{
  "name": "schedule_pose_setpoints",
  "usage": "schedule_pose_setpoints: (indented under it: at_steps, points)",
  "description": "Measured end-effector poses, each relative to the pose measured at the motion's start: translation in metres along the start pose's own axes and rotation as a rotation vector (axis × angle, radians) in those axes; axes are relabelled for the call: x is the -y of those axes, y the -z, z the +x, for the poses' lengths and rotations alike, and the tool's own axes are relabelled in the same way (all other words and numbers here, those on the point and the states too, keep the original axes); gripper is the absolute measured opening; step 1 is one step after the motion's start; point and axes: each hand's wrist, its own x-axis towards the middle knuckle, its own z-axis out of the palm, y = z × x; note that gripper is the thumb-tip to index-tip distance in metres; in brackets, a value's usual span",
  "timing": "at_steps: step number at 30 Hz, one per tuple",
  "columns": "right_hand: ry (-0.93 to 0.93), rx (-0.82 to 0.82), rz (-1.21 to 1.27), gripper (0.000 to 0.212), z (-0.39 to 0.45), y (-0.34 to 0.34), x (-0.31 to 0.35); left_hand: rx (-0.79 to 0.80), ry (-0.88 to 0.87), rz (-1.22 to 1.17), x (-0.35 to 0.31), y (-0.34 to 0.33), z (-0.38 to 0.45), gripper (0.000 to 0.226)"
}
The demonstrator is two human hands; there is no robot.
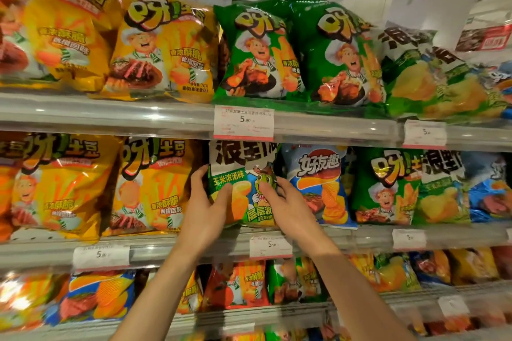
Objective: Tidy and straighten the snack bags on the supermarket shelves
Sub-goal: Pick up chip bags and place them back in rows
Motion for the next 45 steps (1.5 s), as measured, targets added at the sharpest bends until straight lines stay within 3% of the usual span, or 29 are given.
schedule_pose_setpoints:
  at_steps: [2,5,7,13,16,19,24,28,34,38,45]
  points:
    - [-0.01,-0.009,0.009,0.084,0.0,0.004,0.006,-0.014,-0.008,-0.01,-0.003,0.001,0.0,0.057]
    - [-0.008,-0.008,0.01,0.072,-0.002,0.013,0.011,-0.003,-0.005,-0.017,-0.012,0.005,-0.001,0.059]
    - [0.006,0.02,0.034,0.067,-0.01,0.019,0.015,0.016,0.022,-0.019,-0.015,0.009,-0.003,0.05]
    - [-0.009,0.084,0.034,0.072,-0.036,0.033,0.006,0.019,0.007,-0.074,-0.018,0.012,-0.024,0.044]
    - [-0.012,0.077,0.04,0.088,-0.051,0.044,-0.003,0.042,0.021,-0.148,-0.017,0.009,-0.037,0.047]
    - [-0.004,0.034,0.052,0.059,-0.073,0.06,-0.012,0.062,0.042,-0.209,-0.011,0.004,-0.048,0.049]
    - [-0.088,-0.201,0.224,0.016,-0.107,0.096,-0.038,0.112,0.035,-0.244,-0.007,-0.008,-0.064,0.047]
    - [-0.132,-0.383,0.235,0.018,-0.131,0.13,-0.063,0.137,0.029,-0.262,-0.01,-0.025,-0.07,0.042]
    - [-0.09,-0.498,0.218,0.016,-0.142,0.189,-0.088,0.123,0.037,-0.285,-0.02,-0.076,-0.083,0.039]
    - [-0.076,-0.468,0.226,0.018,-0.126,0.237,-0.104,0.064,0.055,-0.273,-0.029,-0.116,-0.095,0.05]
    - [-0.001,-0.3,0.107,0.016,-0.083,0.326,-0.128,-0.147,0.088,-0.258,-0.036,-0.195,-0.111,0.027]
